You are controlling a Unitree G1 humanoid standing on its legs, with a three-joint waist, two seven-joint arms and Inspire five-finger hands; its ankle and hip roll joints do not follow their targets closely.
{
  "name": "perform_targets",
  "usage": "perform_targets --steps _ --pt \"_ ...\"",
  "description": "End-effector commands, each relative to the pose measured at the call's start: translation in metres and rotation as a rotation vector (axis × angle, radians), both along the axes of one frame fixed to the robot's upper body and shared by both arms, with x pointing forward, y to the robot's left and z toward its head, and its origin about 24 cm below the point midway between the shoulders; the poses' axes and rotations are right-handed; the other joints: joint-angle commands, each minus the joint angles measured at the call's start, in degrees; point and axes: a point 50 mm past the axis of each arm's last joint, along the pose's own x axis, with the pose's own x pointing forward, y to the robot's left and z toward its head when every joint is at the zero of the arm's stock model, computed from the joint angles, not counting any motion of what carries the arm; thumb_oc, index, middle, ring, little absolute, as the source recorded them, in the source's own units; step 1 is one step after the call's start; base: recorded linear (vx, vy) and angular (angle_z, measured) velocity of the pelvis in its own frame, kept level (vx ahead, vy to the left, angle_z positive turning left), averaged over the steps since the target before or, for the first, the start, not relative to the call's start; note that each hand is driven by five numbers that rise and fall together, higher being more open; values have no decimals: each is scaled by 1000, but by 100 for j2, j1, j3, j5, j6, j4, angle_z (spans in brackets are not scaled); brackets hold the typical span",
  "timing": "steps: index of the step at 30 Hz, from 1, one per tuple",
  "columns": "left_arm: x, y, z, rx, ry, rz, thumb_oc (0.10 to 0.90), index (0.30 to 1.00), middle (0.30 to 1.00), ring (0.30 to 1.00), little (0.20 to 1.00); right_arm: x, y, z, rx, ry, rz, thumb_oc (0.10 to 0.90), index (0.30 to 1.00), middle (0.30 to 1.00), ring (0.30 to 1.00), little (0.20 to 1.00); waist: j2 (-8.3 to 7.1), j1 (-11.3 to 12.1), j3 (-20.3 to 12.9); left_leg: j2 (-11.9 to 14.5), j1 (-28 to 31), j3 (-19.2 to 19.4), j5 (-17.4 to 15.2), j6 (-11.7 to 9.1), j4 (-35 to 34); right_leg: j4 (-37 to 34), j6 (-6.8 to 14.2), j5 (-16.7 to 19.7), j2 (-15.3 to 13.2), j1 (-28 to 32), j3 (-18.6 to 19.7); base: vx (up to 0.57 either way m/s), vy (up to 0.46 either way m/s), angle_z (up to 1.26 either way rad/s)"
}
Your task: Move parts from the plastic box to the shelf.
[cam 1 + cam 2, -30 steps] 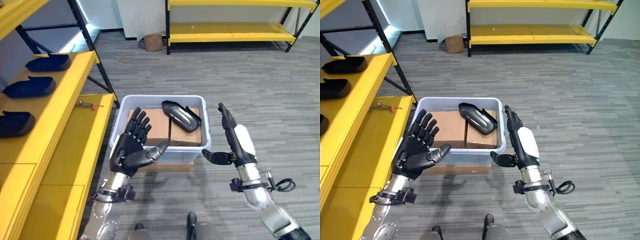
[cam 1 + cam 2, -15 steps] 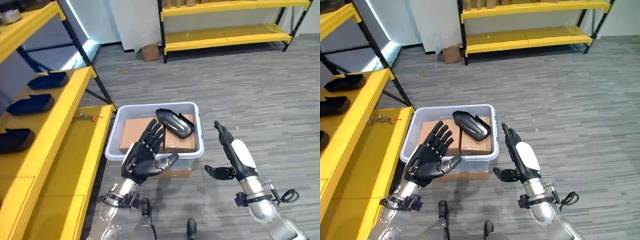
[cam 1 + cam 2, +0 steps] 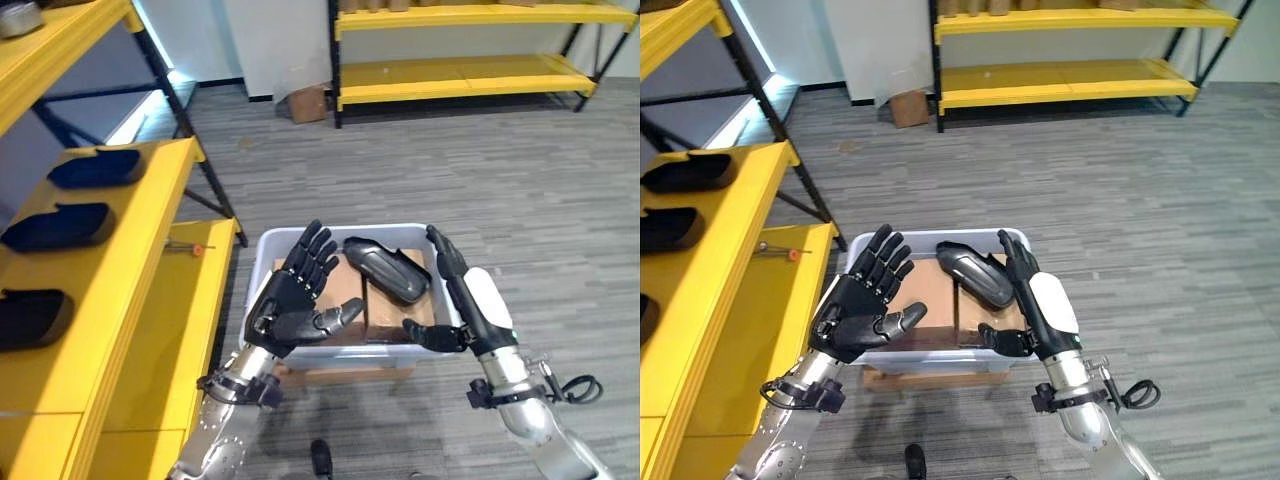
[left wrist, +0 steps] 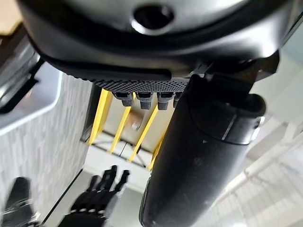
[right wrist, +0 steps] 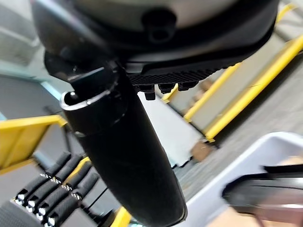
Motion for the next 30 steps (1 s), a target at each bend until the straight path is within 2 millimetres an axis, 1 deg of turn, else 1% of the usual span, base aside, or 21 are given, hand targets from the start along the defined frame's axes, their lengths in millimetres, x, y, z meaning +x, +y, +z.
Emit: perform_targets --steps 1,2,3,4,5,6,7,8,10,11,12,13,14,15,19,20,22,25,26,30 --pt "-1 3 38 -38 -221 -5 900 1000 1000 1000 1000 9 10 36 -54 -214 67 900 1000 1000 1000 1000 -149 -18 -365 285 -430 -23 50 22 179 1214 -49 475 192 -312 -83 44 202 14" --pt "-1 5 36 -38 -214 -9 900 1000 1000 1000 1000 10 9 35 -89 -219 64 900 1000 1000 1000 1000 -140 13 -337 270 -394 -22 -7 88 202 1725 -30 631 112 -471 -102 37 136 15" --pt "-1 5 35 -39 -211 -8 900 1000 1000 1000 1000 10 9 35 -105 -221 61 900 1000 1000 1000 1000 -151 28 -327 250 -384 -17 -30 113 210 1914 -15 678 77 -565 -85 28 106 18" --pt "-1 6 35 -39 -211 -8 900 1000 1000 1000 1000 10 9 35 -105 -221 61 900 1000 1000 1000 1000 -154 31 -329 246 -387 -14 -31 115 211 1926 -13 674 72 -575 -79 37 108 21" --pt "-1 9 35 -30 -206 3 900 1000 1000 1000 1000 13 4 37 -152 -233 36 900 1000 1000 1000 1000 -149 47 -263 243 -265 -51 -90 154 187 2309 -3 846 71 -894 -54 39 50 17" --pt "0 12 35 -29 -206 15 900 1000 1000 1000 1000 18 -2 39 -223 -265 4 900 1000 1000 1000 1000 -181 42 -213 271 -152 -67 -124 102 166 2059 -19 888 130 -1176 8 42 45 10" --pt "0 12 35 -29 -207 16 900 1000 1000 1000 1000 18 -2 40 -226 -268 4 900 1000 1000 1000 1000 -177 38 -205 279 -139 -71 -127 95 161 2018 -22 895 141 -1175 7 16 -84 10" --pt "0 14 36 -29 -214 19 900 1000 1000 1000 1000 21 -5 43 -249 -288 -7 900 1000 1000 1000 1000 -194 23 -168 313 -81 -103 -134 42 134 1592 -22 896 164 -1225 32 16 -143 10" --pt "1 16 39 -15 -236 21 900 1000 1000 1000 1000 24 -7 52 -266 -321 -2 900 1000 1000 1000 1000 -284 6 -106 360 -32 -168 -166 -57 83 270 54 1068 111 -1221 48 31 -206 1" --pt "1 17 40 -15 -237 22 900 1000 1000 1000 1000 24 -7 54 -270 -328 0 900 1000 1000 1000 1000 -286 2 -91 376 -13 -177 -171 -75 66 84 71 1108 109 -1177 32 68 -197 -4" --pt "1 18 40 -12 -238 28 900 1000 1000 1000 1000 24 -7 56 -274 -339 2 900 1000 1000 1000 1000 -328 18 -57 427 53 -180 -198 -115 17 -342 149 1325 54 -1151 3 98 -217 2" --pt "0 19 39 -2 -239 34 900 1000 1000 1000 1000 27 -6 57 -270 -333 2 900 1000 1000 1000 1000 -385 46 -26 454 144 -197 -265 -138 -25 -478 256 1644 -8 -1234 25 111 -254 12" --pt "-1 18 38 2 -238 34 900 1000 1000 1000 1000 28 -5 56 -266 -334 3 900 1000 1000 1000 1000 -408 53 1 484 206 -221 -300 -145 -49 -485 300 1761 -17 -1287 74 164 -348 21" --pt "-3 17 38 5 -240 19 900 1000 1000 1000 1000 29 -5 55 -291 -341 -5 900 1000 1000 1000 1000 -419 53 -2 596 268 -373 -335 -204 -49 -617 298 1533 95 -1235 172 139 -276 31" --pt "-7 17 39 10 -258 18 900 1000 1000 1000 1000 27 -11 50 -331 -327 -30 900 1000 1000 1000 1000 -431 79 -67 694 261 -421 -276 -318 -49 -810 246 1357 143 -944 16 101 -172 43" --pt "-9 19 40 -17 -261 42 900 1000 1000 1000 1000 28 -18 49 -336 -311 -49 900 1000 1000 1000 1000 -435 82 -131 733 289 -415 -256 -396 -49 -915 177 1252 175 -764 -34 126 -137 8" --pt "-10 19 40 -41 -245 38 900 1000 1000 1000 1000 29 -20 48 -365 -302 -45 900 1000 1000 1000 1000 -429 85 -185 770 312 -407 -242 -452 -49 -995 129 1175 199 -612 -90 114 -122 -10" --pt "-11 17 34 -58 -182 23 900 1000 1000 1000 1000 30 -22 49 -431 -280 -23 900 1000 1000 1000 1000 -398 82 -251 844 368 -418 -219 -530 -49 -1104 26 1078 267 -409 -126 117 -97 -7" --pt "-11 15 30 -63 -129 12 900 1000 1000 1000 1000 31 -24 50 -461 -272 -14 900 1000 1000 1000 1000 -382 86 -268 876 384 -442 -199 -558 -49 -1145 -15 1056 306 -355 -114 125 -97 -3" --pt "-14 13 15 -75 4 -31 900 1000 1000 1000 1000 37 -24 54 -517 -261 28 900 1000 1000 1000 1000 -329 128 -266 957 349 -481 -135 -646 -49 -1247 -80 1029 385 -287 -109 70 -70 -8"
